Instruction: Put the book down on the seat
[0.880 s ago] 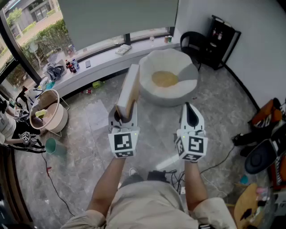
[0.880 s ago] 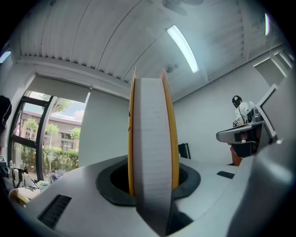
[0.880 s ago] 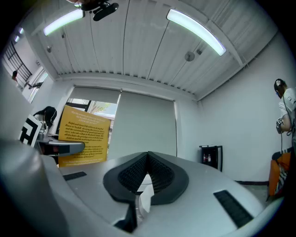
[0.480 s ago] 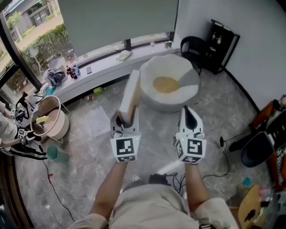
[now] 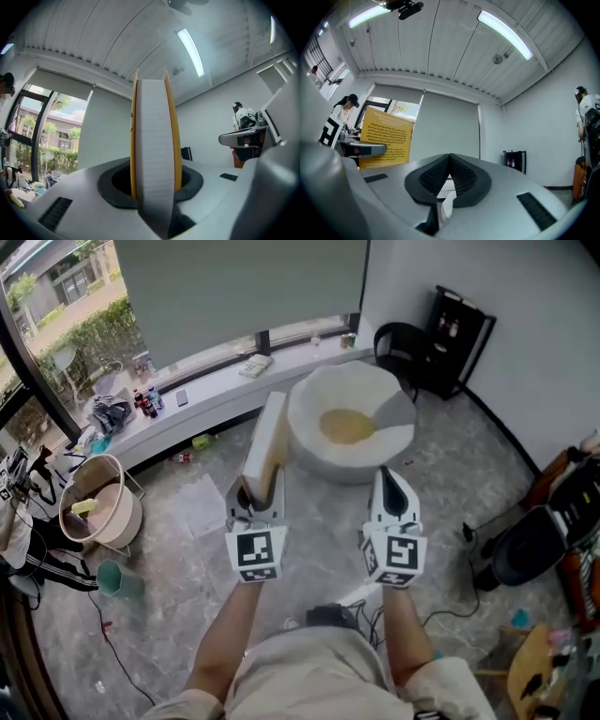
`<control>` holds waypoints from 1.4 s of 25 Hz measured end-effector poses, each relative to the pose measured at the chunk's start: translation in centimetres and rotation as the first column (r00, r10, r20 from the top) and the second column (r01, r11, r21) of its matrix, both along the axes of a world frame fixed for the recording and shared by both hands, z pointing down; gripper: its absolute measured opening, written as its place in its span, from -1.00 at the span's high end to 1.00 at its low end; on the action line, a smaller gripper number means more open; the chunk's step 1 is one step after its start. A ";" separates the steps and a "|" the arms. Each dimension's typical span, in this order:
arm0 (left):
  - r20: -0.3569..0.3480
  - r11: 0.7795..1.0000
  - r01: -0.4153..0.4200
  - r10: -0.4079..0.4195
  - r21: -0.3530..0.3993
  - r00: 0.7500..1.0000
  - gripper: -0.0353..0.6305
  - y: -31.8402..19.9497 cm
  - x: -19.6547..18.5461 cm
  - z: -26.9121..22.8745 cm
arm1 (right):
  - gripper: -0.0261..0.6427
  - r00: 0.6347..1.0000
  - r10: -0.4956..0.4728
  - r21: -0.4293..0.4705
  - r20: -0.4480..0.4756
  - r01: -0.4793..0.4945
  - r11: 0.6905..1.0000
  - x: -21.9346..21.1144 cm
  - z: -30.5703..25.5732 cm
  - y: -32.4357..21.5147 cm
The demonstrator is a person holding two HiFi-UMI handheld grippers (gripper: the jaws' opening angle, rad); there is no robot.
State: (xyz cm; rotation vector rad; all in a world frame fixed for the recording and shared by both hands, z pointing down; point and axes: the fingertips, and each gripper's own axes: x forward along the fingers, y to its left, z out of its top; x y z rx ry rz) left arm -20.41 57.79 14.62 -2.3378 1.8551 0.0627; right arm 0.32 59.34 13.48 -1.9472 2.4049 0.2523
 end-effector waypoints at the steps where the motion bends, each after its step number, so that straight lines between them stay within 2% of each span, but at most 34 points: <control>1: -0.005 1.000 -0.004 0.004 0.000 1.000 0.44 -0.3 -0.1 0.0 | 0.91 1.000 0.006 -0.004 -0.002 -0.006 1.000 0.0 0.0 -0.1; 8: -0.012 0.999 -0.030 0.030 -0.013 0.999 0.44 -3.1 0.6 0.6 | 0.91 1.000 0.030 -0.024 0.000 -0.030 0.999 0.8 0.5 -2.8; 18: 0.010 0.999 -0.035 0.035 -0.032 0.999 0.44 -11.3 3.3 1.1 | 0.91 0.998 0.063 -0.038 0.016 -0.063 0.997 4.5 1.5 -11.4; 22: 0.007 0.999 -0.032 0.033 -0.040 0.999 0.44 -15.6 5.0 1.2 | 0.91 0.996 0.081 -0.026 0.032 -0.080 0.996 6.6 1.9 -15.3; 35: 0.012 0.998 -0.018 0.019 -0.067 1.000 0.44 -27.1 12.3 1.8 | 0.91 0.999 0.043 -0.038 0.024 -0.042 0.998 12.5 2.9 -26.9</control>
